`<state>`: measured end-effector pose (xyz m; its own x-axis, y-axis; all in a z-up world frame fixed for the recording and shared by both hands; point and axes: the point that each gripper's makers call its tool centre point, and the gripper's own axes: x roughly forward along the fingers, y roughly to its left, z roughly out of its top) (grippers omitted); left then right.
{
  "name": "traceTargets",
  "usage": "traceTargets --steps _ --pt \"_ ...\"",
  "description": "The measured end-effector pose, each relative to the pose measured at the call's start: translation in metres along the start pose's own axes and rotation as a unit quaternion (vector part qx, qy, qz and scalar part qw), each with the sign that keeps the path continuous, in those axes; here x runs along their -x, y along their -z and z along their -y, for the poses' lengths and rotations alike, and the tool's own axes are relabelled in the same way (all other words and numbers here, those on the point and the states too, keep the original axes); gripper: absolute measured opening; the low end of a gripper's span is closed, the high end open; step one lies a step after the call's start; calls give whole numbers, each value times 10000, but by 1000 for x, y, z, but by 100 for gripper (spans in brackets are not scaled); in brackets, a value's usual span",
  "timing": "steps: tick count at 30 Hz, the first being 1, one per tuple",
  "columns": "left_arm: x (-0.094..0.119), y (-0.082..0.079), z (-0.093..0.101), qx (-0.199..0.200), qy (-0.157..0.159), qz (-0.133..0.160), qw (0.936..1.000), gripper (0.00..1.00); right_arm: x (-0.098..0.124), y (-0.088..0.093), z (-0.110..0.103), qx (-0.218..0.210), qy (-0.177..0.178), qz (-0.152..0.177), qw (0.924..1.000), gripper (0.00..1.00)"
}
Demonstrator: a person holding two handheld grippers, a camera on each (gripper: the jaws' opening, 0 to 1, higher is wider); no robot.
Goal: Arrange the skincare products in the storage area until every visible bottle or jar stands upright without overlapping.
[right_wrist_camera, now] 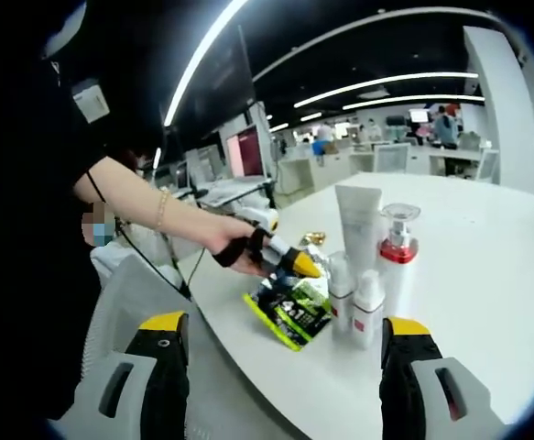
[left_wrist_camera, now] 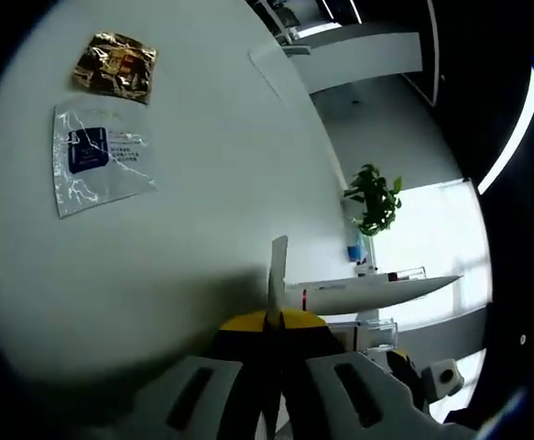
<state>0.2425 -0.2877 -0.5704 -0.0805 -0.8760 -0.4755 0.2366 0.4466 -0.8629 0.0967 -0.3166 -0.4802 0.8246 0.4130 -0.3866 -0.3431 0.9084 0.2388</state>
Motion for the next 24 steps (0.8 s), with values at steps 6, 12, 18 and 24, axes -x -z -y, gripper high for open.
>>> traceTargets --steps 6,12,18,24 --pt "-3 -13 -22 -25 -98 -14 9999 0 0 0 3 -41 41 -3 10000 90" --pt "-6 -27 -33 22 -78 70 9999 0 0 1 4 -57 57 -20 10000 90" --pt "-6 -37 -35 -382 -2 99 9992 1 0 1 5 -55 80 -22 9999 90" --pt "-9 -30 -37 -526 -147 103 9985 9 0 2 4 -47 79 -32 10000 90"
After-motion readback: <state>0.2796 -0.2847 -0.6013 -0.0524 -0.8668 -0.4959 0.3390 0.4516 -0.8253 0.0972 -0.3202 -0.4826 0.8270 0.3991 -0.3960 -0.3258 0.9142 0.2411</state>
